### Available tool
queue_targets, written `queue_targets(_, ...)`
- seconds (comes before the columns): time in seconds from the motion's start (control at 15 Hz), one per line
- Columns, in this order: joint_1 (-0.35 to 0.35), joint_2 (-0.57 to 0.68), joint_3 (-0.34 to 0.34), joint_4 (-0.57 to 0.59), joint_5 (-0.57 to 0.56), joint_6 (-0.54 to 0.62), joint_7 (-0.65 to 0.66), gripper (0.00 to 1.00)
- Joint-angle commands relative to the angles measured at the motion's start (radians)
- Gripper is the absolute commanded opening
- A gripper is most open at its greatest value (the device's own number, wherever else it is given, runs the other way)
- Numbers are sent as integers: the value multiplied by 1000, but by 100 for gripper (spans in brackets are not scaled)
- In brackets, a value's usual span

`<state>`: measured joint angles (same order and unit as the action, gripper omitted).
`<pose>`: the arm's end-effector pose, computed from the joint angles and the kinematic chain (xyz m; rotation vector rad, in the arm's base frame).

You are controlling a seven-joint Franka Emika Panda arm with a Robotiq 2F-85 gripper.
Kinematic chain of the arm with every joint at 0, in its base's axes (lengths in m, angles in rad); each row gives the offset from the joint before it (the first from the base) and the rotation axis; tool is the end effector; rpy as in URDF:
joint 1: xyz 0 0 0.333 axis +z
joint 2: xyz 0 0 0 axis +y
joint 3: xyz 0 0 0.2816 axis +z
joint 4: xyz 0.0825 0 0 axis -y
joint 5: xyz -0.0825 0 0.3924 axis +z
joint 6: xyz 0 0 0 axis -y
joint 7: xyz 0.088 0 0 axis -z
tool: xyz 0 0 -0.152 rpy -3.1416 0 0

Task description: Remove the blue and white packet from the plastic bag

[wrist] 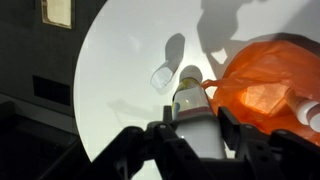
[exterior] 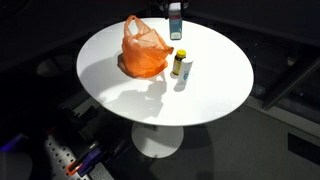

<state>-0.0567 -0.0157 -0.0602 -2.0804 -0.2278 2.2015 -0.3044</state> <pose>0.5657 -0.0826 0.3655 2.8875 0.4505 0.1366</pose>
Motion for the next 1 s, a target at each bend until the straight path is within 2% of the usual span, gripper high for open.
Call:
queue_targets(0.0,-14,-39,-14,-70,15,14,15,23)
queue_targets(0.33,-17,-32,-20,-177,57,82,22,23)
queue_targets(0.53,-24,-10,-27,-221,39,153,63,23)
queue_targets(0.93,-41,65,-44,-231,33,198,84,23)
